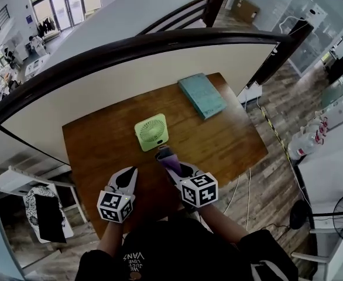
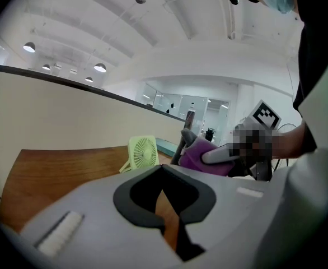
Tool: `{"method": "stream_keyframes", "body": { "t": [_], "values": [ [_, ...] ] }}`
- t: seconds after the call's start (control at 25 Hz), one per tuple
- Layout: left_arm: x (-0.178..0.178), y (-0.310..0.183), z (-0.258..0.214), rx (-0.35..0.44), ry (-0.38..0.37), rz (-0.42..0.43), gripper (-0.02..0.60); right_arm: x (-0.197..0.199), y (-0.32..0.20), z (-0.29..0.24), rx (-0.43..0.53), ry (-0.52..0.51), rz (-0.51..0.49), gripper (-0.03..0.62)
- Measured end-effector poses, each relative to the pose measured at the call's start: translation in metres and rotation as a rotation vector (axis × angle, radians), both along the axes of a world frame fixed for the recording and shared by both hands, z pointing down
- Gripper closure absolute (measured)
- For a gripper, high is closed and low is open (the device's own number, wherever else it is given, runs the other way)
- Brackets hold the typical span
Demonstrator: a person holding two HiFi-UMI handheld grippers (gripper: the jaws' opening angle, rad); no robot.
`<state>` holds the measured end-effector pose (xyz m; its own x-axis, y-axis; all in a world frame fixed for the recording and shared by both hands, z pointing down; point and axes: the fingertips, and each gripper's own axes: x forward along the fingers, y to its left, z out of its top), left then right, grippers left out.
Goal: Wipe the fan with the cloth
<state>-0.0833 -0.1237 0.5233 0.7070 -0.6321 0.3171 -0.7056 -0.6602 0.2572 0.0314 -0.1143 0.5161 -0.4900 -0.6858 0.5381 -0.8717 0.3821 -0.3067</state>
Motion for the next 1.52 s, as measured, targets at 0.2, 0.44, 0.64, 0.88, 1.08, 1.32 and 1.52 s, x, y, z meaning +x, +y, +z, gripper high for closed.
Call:
{"method": "stream_keyframes", "body": {
  "t": [0.2, 0.44, 0.64, 0.88, 1.08, 1.32, 1.52],
  "values": [
    [0.003, -0.020, 0.012, -0.031, -0.001, -0.064, 0.571, -0.005, -0.032, 0.012, -0.034, 0.022, -0.110, 0.496],
    [0.007, -0.037, 0.034, -0.062, -0.034, -0.123, 0.571, -0.018, -0.066, 0.022, -0.051, 0.037, -0.242, 0.496],
    [0.009, -0.041, 0.040, -0.102, -0.037, -0.181, 0.571, -0.037, -0.085, 0.026, -0.059, 0.040, -0.362, 0.496],
    [0.003, -0.040, 0.051, -0.114, -0.038, -0.222, 0.570, -0.058, -0.104, 0.033, -0.081, 0.026, -0.446, 0.496],
    [-0.003, -0.042, 0.054, -0.122, -0.041, -0.258, 0.569, -0.056, -0.114, 0.046, -0.106, 0.032, -0.432, 0.496],
    [-0.001, -0.039, 0.056, -0.139, -0.047, -0.277, 0.569, -0.047, -0.122, 0.050, -0.111, 0.018, -0.419, 0.496],
    [0.004, -0.039, 0.057, -0.153, -0.047, -0.270, 0.570, -0.028, -0.128, 0.049, -0.111, 0.015, -0.379, 0.496]
  ]
}}
